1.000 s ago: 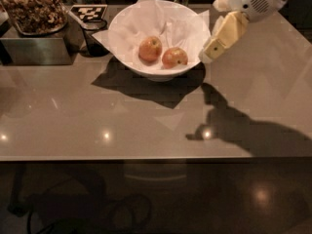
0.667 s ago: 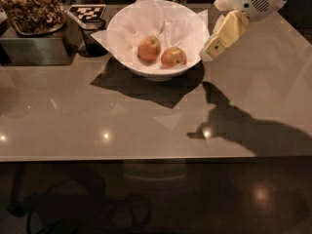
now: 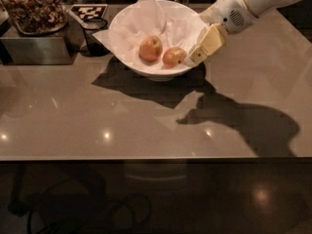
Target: Pick apple from white bowl
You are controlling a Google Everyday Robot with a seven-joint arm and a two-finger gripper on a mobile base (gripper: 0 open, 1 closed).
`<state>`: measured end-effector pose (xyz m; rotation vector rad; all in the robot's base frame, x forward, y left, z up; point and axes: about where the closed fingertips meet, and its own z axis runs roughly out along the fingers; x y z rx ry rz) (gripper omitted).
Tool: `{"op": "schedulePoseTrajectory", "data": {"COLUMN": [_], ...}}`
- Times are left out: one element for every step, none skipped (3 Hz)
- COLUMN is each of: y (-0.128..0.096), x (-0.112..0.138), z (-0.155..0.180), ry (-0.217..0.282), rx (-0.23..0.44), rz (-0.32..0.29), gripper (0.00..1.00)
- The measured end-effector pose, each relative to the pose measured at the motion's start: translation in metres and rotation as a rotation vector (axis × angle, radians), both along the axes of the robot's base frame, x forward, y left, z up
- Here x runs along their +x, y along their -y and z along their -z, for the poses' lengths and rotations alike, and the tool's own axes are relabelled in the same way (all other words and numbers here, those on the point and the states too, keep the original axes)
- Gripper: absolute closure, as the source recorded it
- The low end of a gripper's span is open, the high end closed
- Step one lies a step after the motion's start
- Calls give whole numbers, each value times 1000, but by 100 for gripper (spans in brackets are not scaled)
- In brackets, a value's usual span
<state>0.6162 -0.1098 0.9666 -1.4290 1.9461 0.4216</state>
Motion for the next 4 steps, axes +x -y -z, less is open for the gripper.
{"op": "schedulePoseTrajectory", "data": {"y": [0,0,-13,-27], "x": [1,1,16,34], "z": [3,3,11,18], "ry": [-4,-4,-9,-9], "rx": [0,0,-5,-14], "rz": [-1,-1,-32,-69], "gripper": [19,42,34,30]}}
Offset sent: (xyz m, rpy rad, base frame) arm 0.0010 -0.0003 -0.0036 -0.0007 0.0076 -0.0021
